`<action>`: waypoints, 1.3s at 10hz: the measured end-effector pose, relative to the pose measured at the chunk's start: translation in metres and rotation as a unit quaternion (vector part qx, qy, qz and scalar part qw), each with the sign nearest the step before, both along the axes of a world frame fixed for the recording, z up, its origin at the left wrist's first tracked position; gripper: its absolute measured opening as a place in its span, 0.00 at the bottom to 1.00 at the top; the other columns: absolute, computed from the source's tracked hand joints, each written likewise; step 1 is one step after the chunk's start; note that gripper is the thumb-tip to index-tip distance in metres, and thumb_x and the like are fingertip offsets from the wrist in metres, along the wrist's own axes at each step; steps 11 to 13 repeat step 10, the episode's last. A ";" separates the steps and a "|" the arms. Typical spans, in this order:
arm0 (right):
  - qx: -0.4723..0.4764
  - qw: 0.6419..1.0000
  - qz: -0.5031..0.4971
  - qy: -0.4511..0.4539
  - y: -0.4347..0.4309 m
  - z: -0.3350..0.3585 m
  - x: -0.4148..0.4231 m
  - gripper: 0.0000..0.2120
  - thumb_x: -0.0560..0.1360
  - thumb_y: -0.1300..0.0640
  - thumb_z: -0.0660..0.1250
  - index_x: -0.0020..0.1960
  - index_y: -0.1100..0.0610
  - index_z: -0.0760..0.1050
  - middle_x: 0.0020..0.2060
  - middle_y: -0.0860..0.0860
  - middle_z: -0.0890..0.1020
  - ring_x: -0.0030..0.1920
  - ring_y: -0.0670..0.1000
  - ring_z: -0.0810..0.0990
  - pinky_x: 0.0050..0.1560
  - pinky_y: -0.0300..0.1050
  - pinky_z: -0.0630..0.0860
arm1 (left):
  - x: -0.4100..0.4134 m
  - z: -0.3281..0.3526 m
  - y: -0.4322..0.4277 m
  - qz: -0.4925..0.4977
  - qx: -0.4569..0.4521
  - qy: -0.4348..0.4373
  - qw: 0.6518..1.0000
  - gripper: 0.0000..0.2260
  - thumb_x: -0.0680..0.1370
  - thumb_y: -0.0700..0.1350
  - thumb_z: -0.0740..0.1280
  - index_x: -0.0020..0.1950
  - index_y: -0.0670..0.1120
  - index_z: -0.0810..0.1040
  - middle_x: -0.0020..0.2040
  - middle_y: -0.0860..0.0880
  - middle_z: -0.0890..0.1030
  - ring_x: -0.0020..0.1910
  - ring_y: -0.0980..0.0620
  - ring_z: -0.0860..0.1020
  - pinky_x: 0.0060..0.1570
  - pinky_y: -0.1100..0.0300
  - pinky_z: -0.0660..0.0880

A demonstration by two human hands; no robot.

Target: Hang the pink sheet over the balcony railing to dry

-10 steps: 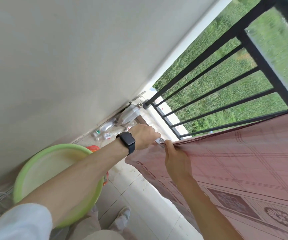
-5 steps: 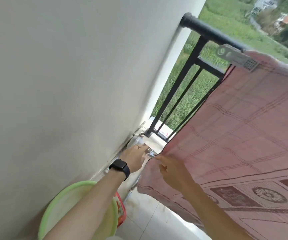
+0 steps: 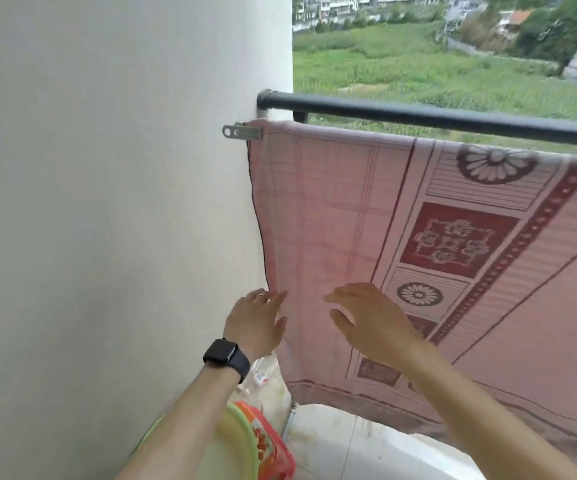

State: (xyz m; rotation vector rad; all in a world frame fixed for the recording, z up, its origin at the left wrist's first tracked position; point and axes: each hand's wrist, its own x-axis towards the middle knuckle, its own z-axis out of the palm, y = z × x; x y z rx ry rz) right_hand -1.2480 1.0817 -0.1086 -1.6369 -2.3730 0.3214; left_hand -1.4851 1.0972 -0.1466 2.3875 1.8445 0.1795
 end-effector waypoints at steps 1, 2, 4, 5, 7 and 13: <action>0.067 0.997 -0.024 0.035 -0.024 0.035 0.036 0.17 0.81 0.47 0.61 0.69 0.43 0.74 0.69 0.42 0.76 0.73 0.48 0.66 0.69 0.50 0.70 | 0.034 0.046 -0.008 -0.005 0.087 -0.021 0.996 0.22 0.80 0.53 0.61 0.76 0.57 0.66 0.74 0.54 0.70 0.75 0.49 0.64 0.73 0.53 0.61; 0.163 0.983 -0.055 0.061 -0.044 0.078 0.072 0.16 0.81 0.49 0.63 0.68 0.45 0.75 0.67 0.44 0.78 0.71 0.50 0.69 0.63 0.55 0.77 | 0.068 0.099 -0.008 -0.029 0.227 -0.062 0.972 0.21 0.77 0.48 0.67 0.70 0.53 0.73 0.72 0.48 0.72 0.72 0.45 0.68 0.67 0.47 0.70; 0.378 0.910 -0.159 0.059 -0.055 0.148 0.131 0.22 0.80 0.46 0.62 0.73 0.50 0.72 0.74 0.53 0.70 0.77 0.56 0.62 0.75 0.59 0.61 | 0.123 0.173 0.007 -0.066 0.344 -0.064 0.934 0.33 0.78 0.58 0.60 0.80 0.53 0.55 0.81 0.48 0.54 0.80 0.46 0.52 0.76 0.44 0.53; 0.333 0.914 -0.233 0.002 -0.049 0.163 0.151 0.30 0.79 0.38 0.55 0.79 0.45 0.60 0.79 0.50 0.60 0.81 0.54 0.51 0.78 0.63 0.46 | 0.141 0.183 0.019 -0.057 0.310 -0.025 0.949 0.37 0.79 0.65 0.56 0.81 0.54 0.43 0.81 0.51 0.42 0.80 0.48 0.42 0.76 0.43 0.40; 0.282 0.926 -0.239 -0.079 -0.040 0.154 0.162 0.36 0.79 0.31 0.46 0.82 0.45 0.42 0.82 0.50 0.45 0.81 0.53 0.39 0.77 0.66 0.36 | 0.150 0.170 0.028 -0.024 0.291 -0.002 0.956 0.40 0.76 0.73 0.46 0.79 0.54 0.33 0.80 0.51 0.32 0.79 0.48 0.34 0.73 0.36 0.34; 0.329 0.915 -0.151 0.178 -0.101 0.233 0.174 0.31 0.79 0.27 0.48 0.78 0.38 0.55 0.75 0.29 0.58 0.76 0.33 0.53 0.73 0.55 0.61 | 0.158 0.162 0.033 0.003 0.306 -0.026 0.952 0.41 0.75 0.75 0.41 0.80 0.53 0.34 0.81 0.51 0.36 0.79 0.48 0.35 0.73 0.34 0.40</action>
